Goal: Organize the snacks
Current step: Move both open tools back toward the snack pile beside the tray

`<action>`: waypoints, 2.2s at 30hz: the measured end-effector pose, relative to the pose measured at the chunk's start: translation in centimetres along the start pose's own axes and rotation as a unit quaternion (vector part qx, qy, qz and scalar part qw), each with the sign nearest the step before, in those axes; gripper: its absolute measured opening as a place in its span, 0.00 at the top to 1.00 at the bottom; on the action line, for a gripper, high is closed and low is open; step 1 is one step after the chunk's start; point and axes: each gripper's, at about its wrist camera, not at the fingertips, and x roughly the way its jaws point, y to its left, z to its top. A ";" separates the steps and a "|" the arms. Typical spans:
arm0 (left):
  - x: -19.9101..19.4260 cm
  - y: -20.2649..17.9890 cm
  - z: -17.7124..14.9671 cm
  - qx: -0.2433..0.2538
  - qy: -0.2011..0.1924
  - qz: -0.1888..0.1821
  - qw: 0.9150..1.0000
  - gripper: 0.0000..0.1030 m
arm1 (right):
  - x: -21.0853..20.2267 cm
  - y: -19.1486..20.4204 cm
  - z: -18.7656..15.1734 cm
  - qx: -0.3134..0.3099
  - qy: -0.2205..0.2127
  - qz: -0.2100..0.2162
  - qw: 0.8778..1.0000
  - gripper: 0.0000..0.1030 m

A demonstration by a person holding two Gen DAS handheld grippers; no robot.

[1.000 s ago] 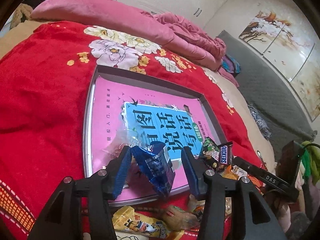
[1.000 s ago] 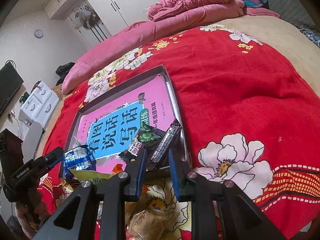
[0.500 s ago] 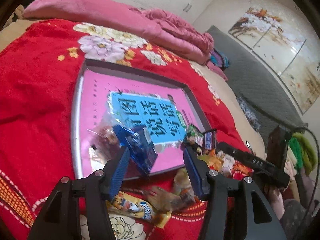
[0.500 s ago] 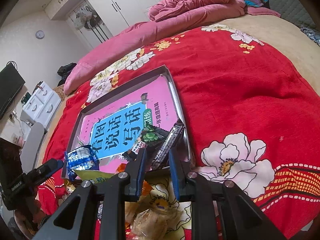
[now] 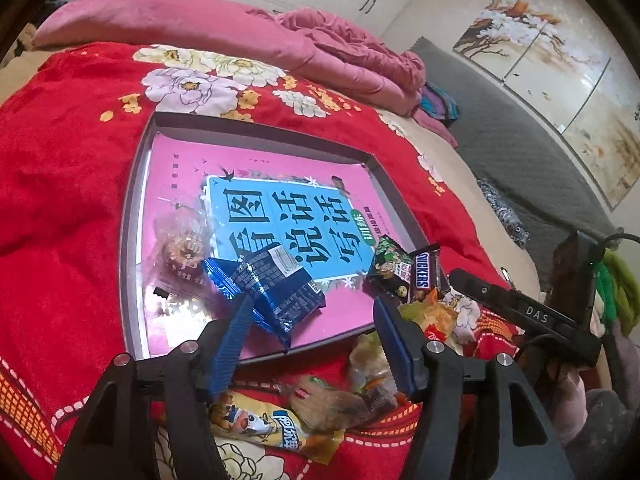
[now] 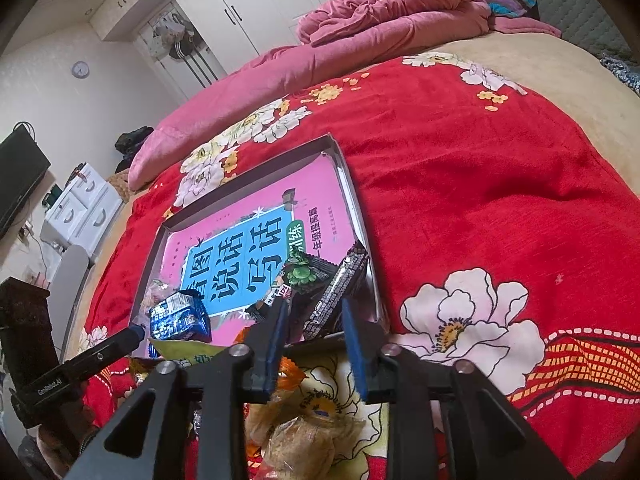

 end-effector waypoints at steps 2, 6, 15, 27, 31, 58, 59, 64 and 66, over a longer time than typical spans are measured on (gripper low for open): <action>-0.2 -0.2 0.0 0.005 -0.004 0.002 1.000 0.32 | -0.1 0.0 0.1 0.000 -0.002 0.000 1.000 0.69; -0.4 -0.3 0.2 0.010 -0.011 0.004 1.000 0.28 | -0.2 0.1 0.1 -0.001 -0.006 0.002 1.000 0.64; -1.3 -0.1 0.4 0.008 -0.032 0.018 0.999 0.23 | -0.9 0.6 0.1 -0.008 -0.022 0.007 1.000 0.52; -3.1 -0.1 0.2 0.002 -0.055 0.024 0.998 0.21 | -1.3 1.2 -0.2 -0.015 -0.026 0.004 1.000 0.45; -3.7 -0.4 0.0 0.005 -0.061 0.028 0.998 0.21 | -1.6 1.5 -0.4 -0.021 -0.026 0.004 0.999 0.43; -4.9 -2.7 -1.7 0.032 -0.055 0.040 0.997 0.21 | -3.0 3.4 -3.0 -0.060 -0.013 0.027 0.998 0.40; -4.9 -2.8 -1.9 0.034 -0.053 0.042 0.997 0.21 | -3.0 3.6 -3.3 -0.064 -0.011 0.027 0.998 0.40; -4.6 -3.4 -2.3 0.046 -0.046 0.044 0.997 0.21 | -2.8 4.2 -4.0 -0.083 -0.005 0.022 0.996 0.40; -4.6 -3.5 -2.6 0.048 -0.042 0.044 0.997 0.21 | -2.7 4.4 -4.3 -0.086 -0.001 0.025 0.996 0.40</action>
